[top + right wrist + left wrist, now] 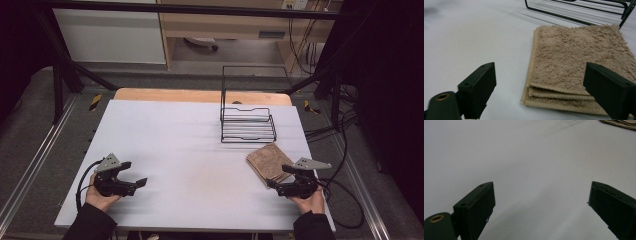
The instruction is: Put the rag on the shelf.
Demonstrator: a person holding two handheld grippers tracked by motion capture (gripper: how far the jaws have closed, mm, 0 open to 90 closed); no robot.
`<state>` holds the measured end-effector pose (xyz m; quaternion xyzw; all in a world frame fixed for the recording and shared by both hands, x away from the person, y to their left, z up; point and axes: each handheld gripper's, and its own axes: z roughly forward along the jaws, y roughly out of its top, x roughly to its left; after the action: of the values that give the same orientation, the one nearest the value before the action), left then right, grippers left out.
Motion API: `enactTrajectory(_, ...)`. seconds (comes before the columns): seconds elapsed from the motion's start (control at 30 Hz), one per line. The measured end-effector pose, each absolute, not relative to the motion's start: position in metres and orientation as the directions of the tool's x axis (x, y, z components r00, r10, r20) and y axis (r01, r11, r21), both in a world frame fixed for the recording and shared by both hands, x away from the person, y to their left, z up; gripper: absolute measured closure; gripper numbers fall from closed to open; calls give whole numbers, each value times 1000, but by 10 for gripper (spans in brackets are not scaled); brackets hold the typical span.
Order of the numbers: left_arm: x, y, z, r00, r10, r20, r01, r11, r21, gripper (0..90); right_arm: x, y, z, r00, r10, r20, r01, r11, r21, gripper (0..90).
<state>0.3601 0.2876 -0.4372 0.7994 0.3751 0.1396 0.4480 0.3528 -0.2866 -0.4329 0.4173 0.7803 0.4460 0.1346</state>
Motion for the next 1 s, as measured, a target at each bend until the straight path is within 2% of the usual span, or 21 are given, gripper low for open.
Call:
enactTrajectory(0.03, 360, 288, -437, 680, 725, -113, 475, -317, 821, 66, 353, -287, -433, -616, 771, 162, 531, 254, 808, 128)
enactTrajectory(0.3, 360, 286, -437, 681, 726, -99, 475, -334, 814, 68, 366, -266, -431, -597, 796, 102, 540, 305, 785, 314)
enactTrajectory(0.37, 360, 286, -437, 680, 726, -98, 474, -334, 815, 69, 369, -263, -431, -604, 791, 98, 533, 309, 787, 330)
enactTrajectory(0.63, 360, 286, -437, 681, 726, -95, 473, -338, 814, 76, 396, -236, -431, -611, 791, 38, 528, 371, 764, 518)
enactTrajectory(1.0, 360, 286, -437, 681, 726, -96, 476, -338, 812, 81, 425, -215, -443, -623, 782, -17, 520, 431, 738, 624)
